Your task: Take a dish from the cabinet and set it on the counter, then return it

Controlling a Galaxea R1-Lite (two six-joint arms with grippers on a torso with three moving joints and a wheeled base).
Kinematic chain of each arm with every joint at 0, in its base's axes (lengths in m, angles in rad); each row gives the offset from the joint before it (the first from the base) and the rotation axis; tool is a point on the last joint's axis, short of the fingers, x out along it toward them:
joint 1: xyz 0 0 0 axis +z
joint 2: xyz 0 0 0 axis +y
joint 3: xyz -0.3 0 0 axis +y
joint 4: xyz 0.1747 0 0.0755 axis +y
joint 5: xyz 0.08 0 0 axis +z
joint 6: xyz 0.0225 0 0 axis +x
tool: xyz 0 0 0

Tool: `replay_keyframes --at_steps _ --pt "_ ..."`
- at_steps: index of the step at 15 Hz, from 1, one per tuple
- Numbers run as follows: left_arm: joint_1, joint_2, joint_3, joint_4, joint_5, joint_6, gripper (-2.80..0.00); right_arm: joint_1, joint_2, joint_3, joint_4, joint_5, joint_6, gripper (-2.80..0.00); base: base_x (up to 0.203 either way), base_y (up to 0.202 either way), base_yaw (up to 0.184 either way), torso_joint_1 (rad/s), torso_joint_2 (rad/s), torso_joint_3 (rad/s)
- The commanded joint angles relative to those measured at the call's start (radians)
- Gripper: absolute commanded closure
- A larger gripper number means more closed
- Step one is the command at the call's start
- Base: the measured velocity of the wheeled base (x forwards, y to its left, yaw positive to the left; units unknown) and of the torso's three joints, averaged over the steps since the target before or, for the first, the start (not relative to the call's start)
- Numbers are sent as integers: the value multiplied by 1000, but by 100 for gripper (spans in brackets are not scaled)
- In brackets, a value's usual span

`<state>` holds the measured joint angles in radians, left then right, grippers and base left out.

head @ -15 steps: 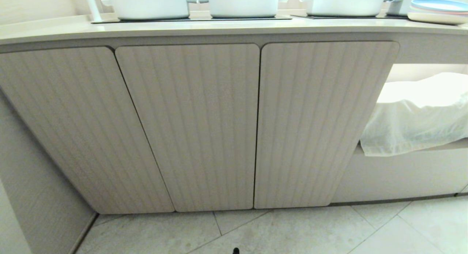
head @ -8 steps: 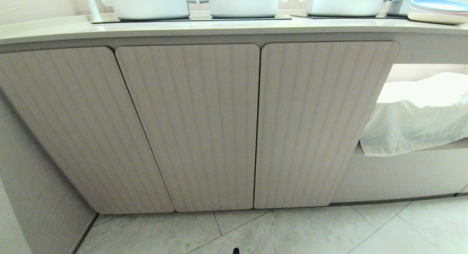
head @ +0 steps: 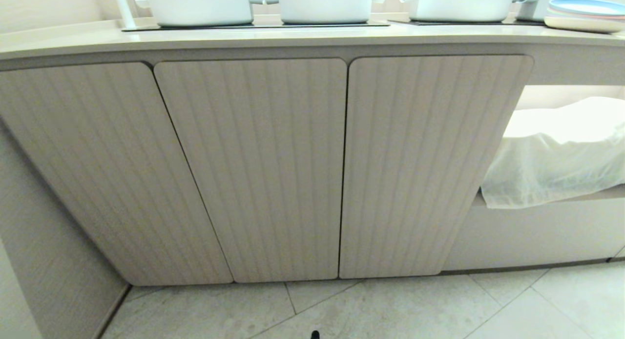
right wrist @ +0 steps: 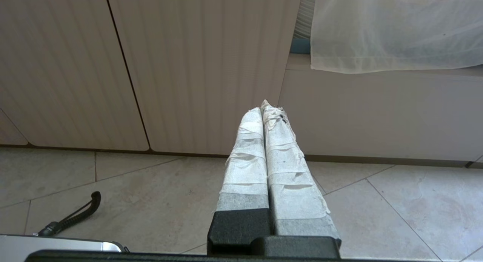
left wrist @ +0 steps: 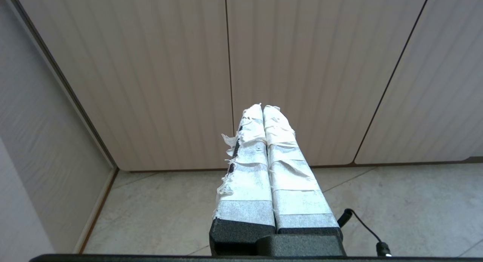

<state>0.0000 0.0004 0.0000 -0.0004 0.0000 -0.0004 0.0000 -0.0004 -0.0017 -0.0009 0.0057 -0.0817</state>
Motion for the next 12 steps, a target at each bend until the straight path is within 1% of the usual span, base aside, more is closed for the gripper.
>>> replay_keyframes --at_steps 1,12 --pt "0 0 0 -1 0 0 0 0 0 0 -1 0 -1 0 0 0 0 0 0 0" --pt "0 0 0 -1 0 -1 0 0 0 0 -2 -4 48 0 0 0 0 0 0 0"
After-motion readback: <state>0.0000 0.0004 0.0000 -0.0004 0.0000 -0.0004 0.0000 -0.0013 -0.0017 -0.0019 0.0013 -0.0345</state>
